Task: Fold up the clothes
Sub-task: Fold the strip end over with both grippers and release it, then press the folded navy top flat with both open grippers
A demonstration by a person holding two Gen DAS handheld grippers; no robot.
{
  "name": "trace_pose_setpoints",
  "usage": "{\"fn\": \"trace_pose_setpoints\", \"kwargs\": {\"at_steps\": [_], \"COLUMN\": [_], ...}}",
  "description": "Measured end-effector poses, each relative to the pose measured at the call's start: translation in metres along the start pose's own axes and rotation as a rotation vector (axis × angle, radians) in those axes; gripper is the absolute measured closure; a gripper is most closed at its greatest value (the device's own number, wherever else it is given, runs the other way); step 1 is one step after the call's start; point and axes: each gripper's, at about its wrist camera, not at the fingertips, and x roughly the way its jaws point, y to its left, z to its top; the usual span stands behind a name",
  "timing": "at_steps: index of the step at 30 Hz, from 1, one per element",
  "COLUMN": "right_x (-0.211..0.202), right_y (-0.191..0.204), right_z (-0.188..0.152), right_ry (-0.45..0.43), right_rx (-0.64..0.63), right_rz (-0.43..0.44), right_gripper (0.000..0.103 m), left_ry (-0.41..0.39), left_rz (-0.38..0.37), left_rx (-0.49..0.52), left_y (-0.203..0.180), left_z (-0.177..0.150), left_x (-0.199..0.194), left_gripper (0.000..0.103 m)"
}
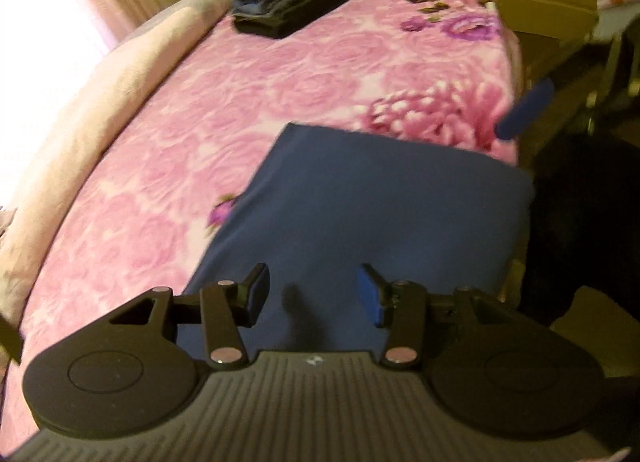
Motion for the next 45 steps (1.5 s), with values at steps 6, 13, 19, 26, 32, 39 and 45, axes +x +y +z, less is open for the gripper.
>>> {"fn": "trace_pose_setpoints", "kwargs": {"at_steps": [6,13,19,26,32,39,45], "right_x": [0.052,0.077,0.07,0.088,0.102,0.096,0.092], "right_y": [0.021,0.009,0.034,0.071,0.083,0.086,0.075], "right_z": [0.025,0.002,0.005,-0.018,-0.042,-0.035,-0.019], "right_ry": [0.003,0.056,0.063,0.087,0.138,0.098,0.116], "right_rx": [-0.097,-0.207,-0.243,-0.433,-0.563,-0.58,-0.505], "right_rz": [0.026,-0.083,-0.164,-0.149,-0.169,-0.201,-0.193], "right_gripper": [0.041,0.076,0.075,0.075,0.074,0.074,0.074], "left_ry": [0.046,0.043,0.033,-0.027,-0.078,-0.069,-0.091], "left_rz": [0.086,0.118,0.137,0.113,0.092,0.094,0.104], "left_rx": [-0.137,-0.291,-0.406,-0.418,-0.428,-0.398,-0.35], "left_y": [0.031,0.041,0.045,0.027,0.012,0.01,0.022], "left_z": [-0.049,-0.095,-0.129,-0.129,-0.129,-0.126,-0.112], "left_x": [-0.012,-0.026,-0.038,-0.046,-0.053,-0.049,-0.052], "left_gripper": [0.056,0.055,0.062,0.059,0.048,0.049,0.05]}}
